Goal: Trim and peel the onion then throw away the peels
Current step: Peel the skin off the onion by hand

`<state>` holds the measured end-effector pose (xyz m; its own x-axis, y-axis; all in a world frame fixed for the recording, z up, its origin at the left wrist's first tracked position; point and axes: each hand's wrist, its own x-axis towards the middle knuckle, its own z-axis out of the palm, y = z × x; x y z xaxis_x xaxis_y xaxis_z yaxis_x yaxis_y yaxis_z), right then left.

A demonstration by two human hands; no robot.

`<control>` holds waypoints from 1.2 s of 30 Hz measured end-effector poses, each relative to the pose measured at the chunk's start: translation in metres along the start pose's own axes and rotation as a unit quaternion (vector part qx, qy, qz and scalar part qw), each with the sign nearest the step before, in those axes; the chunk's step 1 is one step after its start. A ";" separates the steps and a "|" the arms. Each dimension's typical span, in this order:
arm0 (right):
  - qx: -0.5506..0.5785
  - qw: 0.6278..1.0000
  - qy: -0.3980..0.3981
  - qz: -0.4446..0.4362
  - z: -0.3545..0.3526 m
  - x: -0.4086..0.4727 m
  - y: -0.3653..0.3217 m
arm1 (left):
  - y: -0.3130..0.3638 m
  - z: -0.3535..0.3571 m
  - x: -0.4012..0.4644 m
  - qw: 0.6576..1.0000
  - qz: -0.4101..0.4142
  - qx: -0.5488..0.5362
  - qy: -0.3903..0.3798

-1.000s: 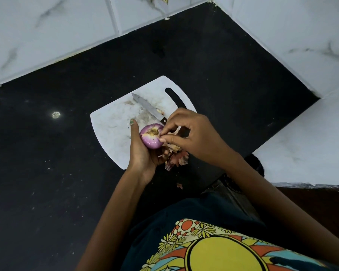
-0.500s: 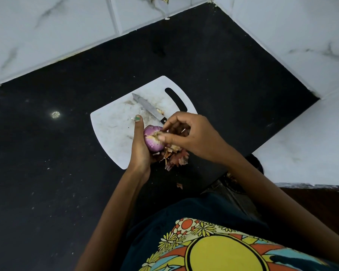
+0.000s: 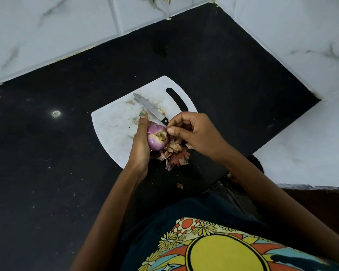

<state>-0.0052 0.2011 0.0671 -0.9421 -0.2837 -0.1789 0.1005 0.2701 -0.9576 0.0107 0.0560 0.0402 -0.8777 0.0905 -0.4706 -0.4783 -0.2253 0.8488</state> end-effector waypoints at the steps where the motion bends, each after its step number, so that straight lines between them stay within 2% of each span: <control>1: -0.004 1.000 0.003 0.007 -0.001 0.001 0.000 | -0.001 0.000 0.000 1.000 0.000 0.000 0.003; 8: -0.045 0.999 -0.011 0.017 0.001 -0.002 -0.001 | -0.005 0.000 0.000 0.999 0.017 0.038 0.023; 12: 0.026 0.999 -0.011 0.025 -0.001 0.000 0.004 | -0.006 0.000 -0.003 0.999 0.025 0.032 0.013; 16: 0.015 0.999 -0.013 0.042 -0.004 0.001 0.008 | -0.007 0.001 -0.004 0.998 0.031 0.038 0.029; 22: 0.057 0.994 -0.022 0.092 -0.005 -0.001 0.005 | -0.008 0.001 -0.004 0.996 0.049 0.044 0.068; 31: 0.154 0.978 -0.027 0.135 0.003 -0.004 -0.003 | -0.012 -0.003 -0.003 0.985 0.163 0.042 0.031; 36: 0.224 0.959 -0.025 0.174 0.003 -0.005 -0.004 | -0.010 -0.004 -0.002 0.981 0.181 0.070 0.030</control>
<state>0.0001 0.1992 0.0709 -0.8111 -0.2948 -0.5052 0.5439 -0.0622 -0.8369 0.0179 0.0545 0.0316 -0.9894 -0.0292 -0.1424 -0.1390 -0.0971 0.9855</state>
